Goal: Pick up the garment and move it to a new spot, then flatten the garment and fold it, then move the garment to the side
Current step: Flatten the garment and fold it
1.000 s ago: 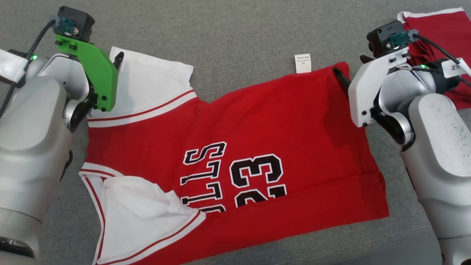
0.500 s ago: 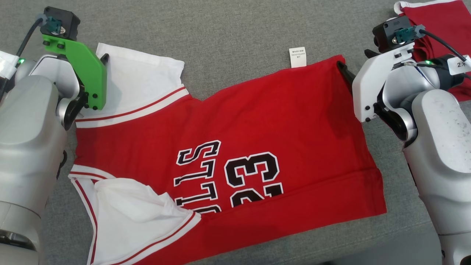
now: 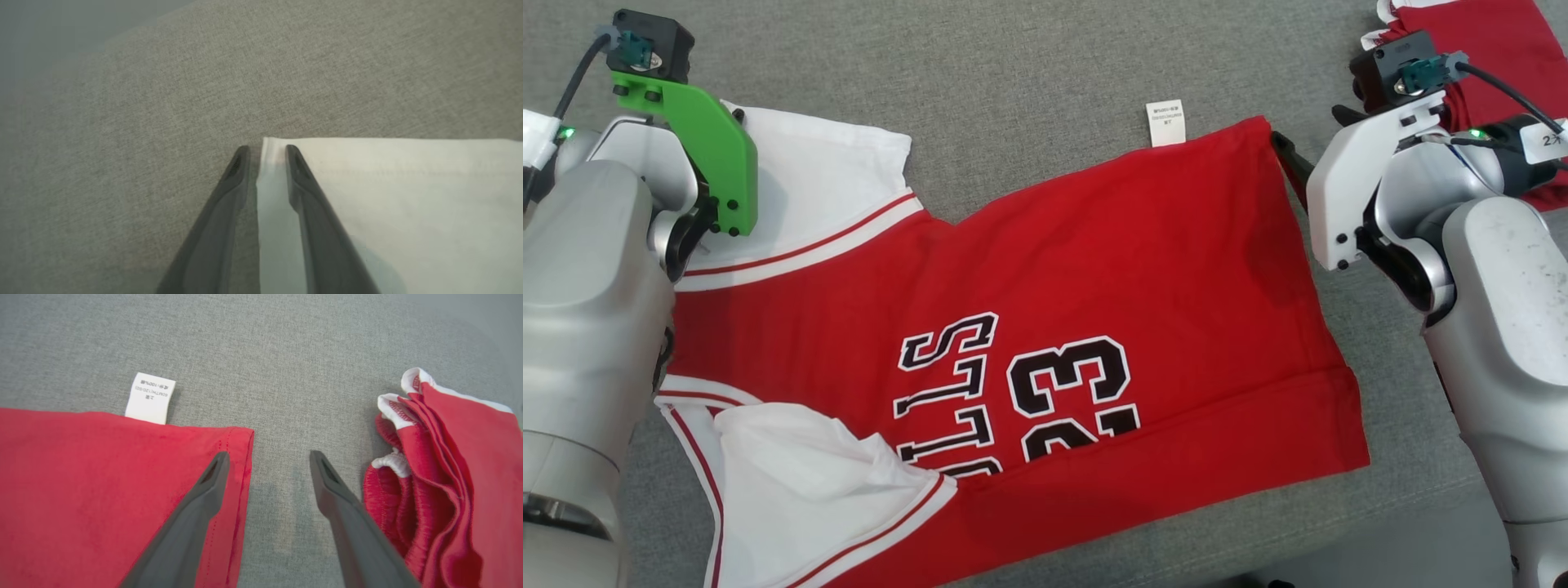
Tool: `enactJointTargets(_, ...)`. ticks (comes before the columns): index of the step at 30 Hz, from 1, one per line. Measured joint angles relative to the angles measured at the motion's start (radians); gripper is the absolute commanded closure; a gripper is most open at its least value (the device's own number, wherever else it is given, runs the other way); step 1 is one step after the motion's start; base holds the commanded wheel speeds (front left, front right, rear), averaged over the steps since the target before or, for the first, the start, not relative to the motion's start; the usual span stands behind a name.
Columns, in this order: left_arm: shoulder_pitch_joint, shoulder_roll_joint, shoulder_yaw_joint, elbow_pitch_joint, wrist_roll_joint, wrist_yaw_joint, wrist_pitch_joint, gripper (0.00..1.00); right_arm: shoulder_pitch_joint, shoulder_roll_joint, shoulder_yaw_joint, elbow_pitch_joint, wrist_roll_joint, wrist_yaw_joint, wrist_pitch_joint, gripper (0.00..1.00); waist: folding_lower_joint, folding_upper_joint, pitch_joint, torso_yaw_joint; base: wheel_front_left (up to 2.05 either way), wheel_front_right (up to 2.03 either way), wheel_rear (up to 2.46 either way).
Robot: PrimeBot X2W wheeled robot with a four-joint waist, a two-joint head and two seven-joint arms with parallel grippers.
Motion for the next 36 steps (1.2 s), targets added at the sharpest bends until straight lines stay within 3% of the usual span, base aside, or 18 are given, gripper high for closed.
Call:
enactJointTargets(1, -0.004, -0.005, -0.001, 0.003, -0.002, 0.0, 0.003, 1.0, 0.0, -0.004, -0.004, -0.005, 0.0, 0.0, 0.004, 0.0, 0.0, 0.0, 0.004, 0.001, 0.0, 0.0, 0.0)
enactJointTargets(8, -0.018, -0.074, 0.005, 0.006, -0.024, 0.019, -0.039, 1.0, 0.02, -0.046, -0.117, -0.104, -0.018, 0.0, 0.012, 0.0, 0.0, 0.0, 0.025, 0.048, 0.0, 0.0, 0.0)
enactJointTargets(15, -0.016, -0.137, -0.006, 0.018, -0.035, 0.017, -0.084, 1.0, 0.108, -0.048, -0.194, -0.182, -0.043, 0.0, 0.074, 0.0, 0.0, 0.0, 0.029, 0.106, 0.0, 0.0, 0.0)
enactJointTargets(21, -0.017, -0.152, -0.016, 0.038, -0.047, 0.002, -0.099, 1.0, 0.105, -0.062, -0.126, -0.168, -0.024, 0.0, 0.123, 0.0, 0.0, 0.0, 0.026, 0.119, 0.0, 0.0, 0.0)
enactJointTargets(29, -0.023, -0.163, -0.024, 0.061, -0.071, -0.008, -0.11, 1.0, 0.007, -0.161, 0.003, -0.093, 0.007, 0.0, 0.187, 0.0, -0.0001, 0.0, 0.029, 0.127, 0.0, 0.0, 0.0)
enactJointTargets(36, -0.039, -0.167, -0.036, 0.069, -0.074, -0.01, -0.116, 1.0, -0.049, -0.197, 0.069, -0.051, 0.069, 0.0, 0.187, 0.0, 0.0, 0.0, 0.039, 0.136, 0.0, 0.0, 0.0)
